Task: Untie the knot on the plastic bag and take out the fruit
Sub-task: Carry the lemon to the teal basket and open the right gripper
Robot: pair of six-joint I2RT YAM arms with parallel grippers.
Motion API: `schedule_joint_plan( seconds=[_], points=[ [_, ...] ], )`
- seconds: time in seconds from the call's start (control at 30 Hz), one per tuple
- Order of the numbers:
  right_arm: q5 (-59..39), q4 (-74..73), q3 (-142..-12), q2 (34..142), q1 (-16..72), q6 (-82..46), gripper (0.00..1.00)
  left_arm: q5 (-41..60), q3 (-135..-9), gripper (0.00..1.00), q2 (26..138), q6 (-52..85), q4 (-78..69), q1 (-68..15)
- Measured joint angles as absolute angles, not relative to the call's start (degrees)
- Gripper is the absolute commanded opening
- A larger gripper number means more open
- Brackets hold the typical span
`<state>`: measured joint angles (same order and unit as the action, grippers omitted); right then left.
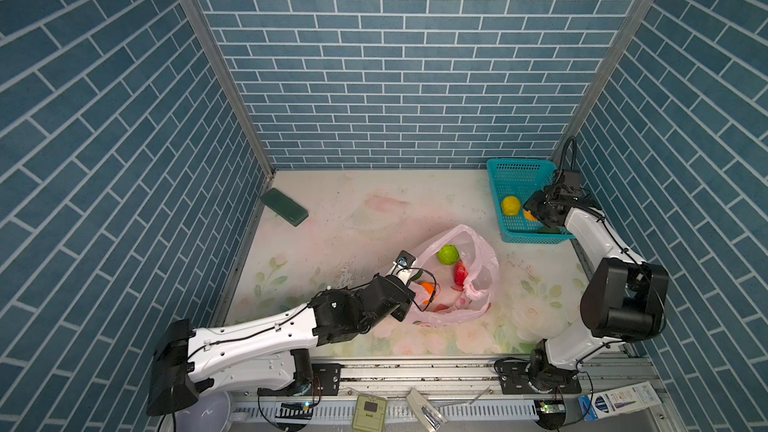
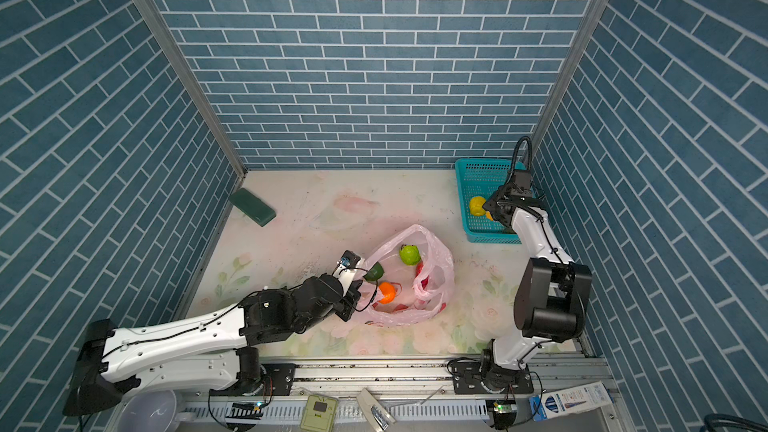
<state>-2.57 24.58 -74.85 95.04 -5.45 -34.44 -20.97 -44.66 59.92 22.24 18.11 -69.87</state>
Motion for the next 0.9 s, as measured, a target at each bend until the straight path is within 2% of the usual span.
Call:
schedule_joint_plan(
  seconds=[0.1,0.23,0.37,0.7,0.9],
  points=[
    [-2.9,24.4,-77.0,98.1,-6.2,-33.3,0.55,-21.0,-44.7,0.00,59.9,22.2,18.1,-69.9],
    [-3.3,24.6,-78.9,101.2,-6.7,-31.7,0.74,-21.0,-44.7,0.00,59.9,22.3,18.1,-69.9],
    [-3.3,25.1,-79.0,101.9,-6.7,-30.9,0.83,-21.3,-44.7,0.00,59.9,22.4,18.1,-69.9],
    [-3.7,25.6,-79.0,100.8,-6.6,-30.7,0.85,-21.4,-44.7,0.00,59.9,22.7,18.1,-69.9],
    [-5.7,27.8,-79.0,95.2,-5.8,-30.8,0.85,-21.7,-44.7,0.00,59.8,22.7,18.1,-69.9]
  ],
)
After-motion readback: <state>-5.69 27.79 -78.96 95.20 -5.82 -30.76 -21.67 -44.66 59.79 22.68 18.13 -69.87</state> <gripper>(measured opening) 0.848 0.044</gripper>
